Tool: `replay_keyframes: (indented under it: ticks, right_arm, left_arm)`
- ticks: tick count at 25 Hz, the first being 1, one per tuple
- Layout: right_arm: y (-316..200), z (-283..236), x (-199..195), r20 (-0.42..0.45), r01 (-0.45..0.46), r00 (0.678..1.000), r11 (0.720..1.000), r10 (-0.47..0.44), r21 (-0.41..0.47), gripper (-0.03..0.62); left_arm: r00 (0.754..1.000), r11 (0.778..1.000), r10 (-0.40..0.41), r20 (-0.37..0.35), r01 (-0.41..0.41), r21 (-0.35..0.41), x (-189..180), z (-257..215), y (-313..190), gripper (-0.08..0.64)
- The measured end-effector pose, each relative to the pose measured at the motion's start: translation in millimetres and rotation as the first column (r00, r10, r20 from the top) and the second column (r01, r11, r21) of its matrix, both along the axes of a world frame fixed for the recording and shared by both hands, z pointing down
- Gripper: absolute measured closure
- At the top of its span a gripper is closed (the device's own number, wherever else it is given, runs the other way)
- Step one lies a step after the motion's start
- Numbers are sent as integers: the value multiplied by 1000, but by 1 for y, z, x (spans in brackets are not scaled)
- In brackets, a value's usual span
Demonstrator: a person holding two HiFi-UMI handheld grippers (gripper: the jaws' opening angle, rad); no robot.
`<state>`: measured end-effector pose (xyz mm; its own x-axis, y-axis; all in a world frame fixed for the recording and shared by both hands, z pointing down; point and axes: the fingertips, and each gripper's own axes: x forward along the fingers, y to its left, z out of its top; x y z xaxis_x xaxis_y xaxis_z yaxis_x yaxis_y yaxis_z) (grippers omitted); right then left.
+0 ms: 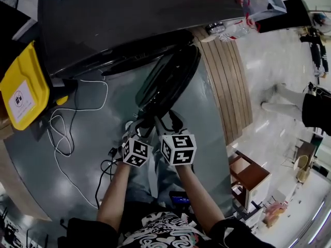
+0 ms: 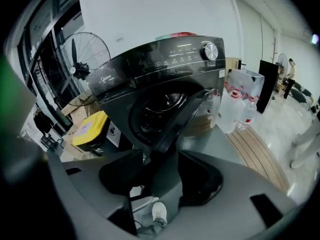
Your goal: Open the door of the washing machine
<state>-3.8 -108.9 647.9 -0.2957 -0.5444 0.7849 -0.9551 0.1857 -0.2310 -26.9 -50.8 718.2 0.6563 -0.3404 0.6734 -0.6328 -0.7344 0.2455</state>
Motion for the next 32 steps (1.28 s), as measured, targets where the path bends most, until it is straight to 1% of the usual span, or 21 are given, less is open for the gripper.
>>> replay_keyframes:
  ticks: [2,4,5,7,9,12,14,16,20,25,29,32]
  right_arm:
    - [2,1,9,-4,-37,999,999,37,-13,356]
    - [5,3,17,-28,-62,998,998,61,-29,377]
    - [7,4,21,-49,-67,997,997,65,-35,412]
    - [9,5,29,-77,-70,995,997,67,-41,408]
    - [13,4,35,-77,-76,994,996,72,-39,418]
    - [19,5,43,-67,-81,995,996,77,-49,427]
    - [22,6,47,-65,-77,995,995,73,-57,428]
    - [26,6,53,-67,-78,995,995,74,-63,431]
    - [34,7,69,-81,-94,993,993,88,-71,440]
    - [47,7,105,-130,-141,983,987,130,-81,457]
    - [57,6,144,-192,-198,965,977,180,-79,470]
    - [62,6,179,-260,-241,942,968,214,-73,472]
  left_arm:
    - [998,998,62,11,-62,6,11,1,9,461]
    - [995,995,98,13,-99,6,21,2,17,457]
    - [994,994,106,8,-106,0,26,2,21,457]
    - [994,994,111,-9,-111,-23,34,1,25,456]
    - [993,993,111,-26,-112,-43,39,0,28,453]
    - [993,992,109,-49,-112,-64,39,-3,32,395]
    - [992,991,119,-51,-122,-60,37,-6,34,387]
    - [994,993,100,-53,-103,-55,32,-8,32,404]
    - [998,997,18,-52,-22,-75,14,-9,20,410]
    - [998,997,-47,-41,44,-62,0,-10,1,423]
    - [994,993,-95,-45,92,-68,-7,-12,-8,426]
    - [992,992,-114,-54,111,-63,-10,-15,-12,430]
